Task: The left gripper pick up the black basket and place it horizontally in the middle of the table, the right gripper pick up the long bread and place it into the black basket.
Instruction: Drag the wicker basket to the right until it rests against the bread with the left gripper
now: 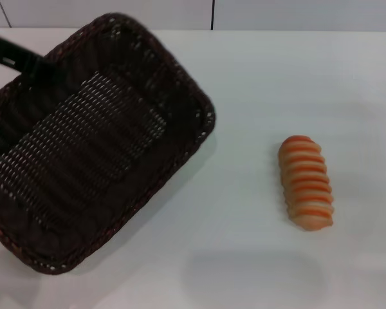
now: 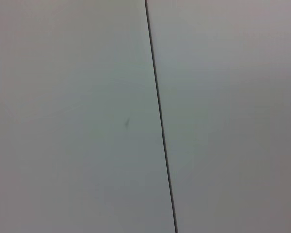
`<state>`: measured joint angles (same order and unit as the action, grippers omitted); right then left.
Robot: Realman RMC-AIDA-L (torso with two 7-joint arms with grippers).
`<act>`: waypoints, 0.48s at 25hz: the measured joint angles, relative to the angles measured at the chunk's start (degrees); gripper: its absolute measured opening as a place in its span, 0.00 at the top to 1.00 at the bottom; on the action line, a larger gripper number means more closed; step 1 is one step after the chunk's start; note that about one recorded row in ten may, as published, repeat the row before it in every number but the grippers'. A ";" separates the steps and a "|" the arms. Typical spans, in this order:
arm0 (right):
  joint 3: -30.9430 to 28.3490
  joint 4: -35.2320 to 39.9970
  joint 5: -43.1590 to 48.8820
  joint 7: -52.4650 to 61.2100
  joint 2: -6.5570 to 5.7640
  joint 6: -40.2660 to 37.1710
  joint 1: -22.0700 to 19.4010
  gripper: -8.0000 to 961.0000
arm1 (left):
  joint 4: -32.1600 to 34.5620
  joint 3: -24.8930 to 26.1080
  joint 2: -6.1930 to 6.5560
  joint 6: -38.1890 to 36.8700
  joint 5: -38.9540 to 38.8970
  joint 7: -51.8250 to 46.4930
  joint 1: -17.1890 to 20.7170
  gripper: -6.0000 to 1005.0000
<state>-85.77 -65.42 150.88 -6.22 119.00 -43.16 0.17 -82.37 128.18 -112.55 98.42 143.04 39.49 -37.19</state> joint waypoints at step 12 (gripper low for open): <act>0.73 -2.21 -0.33 0.06 0.28 0.15 -2.87 0.41 | 9.91 -0.64 3.14 9.31 -8.48 19.35 -13.23 0.79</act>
<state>-85.04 -67.63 150.55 -6.17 119.27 -43.01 -2.70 -72.46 127.54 -109.40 107.73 134.56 58.85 -50.42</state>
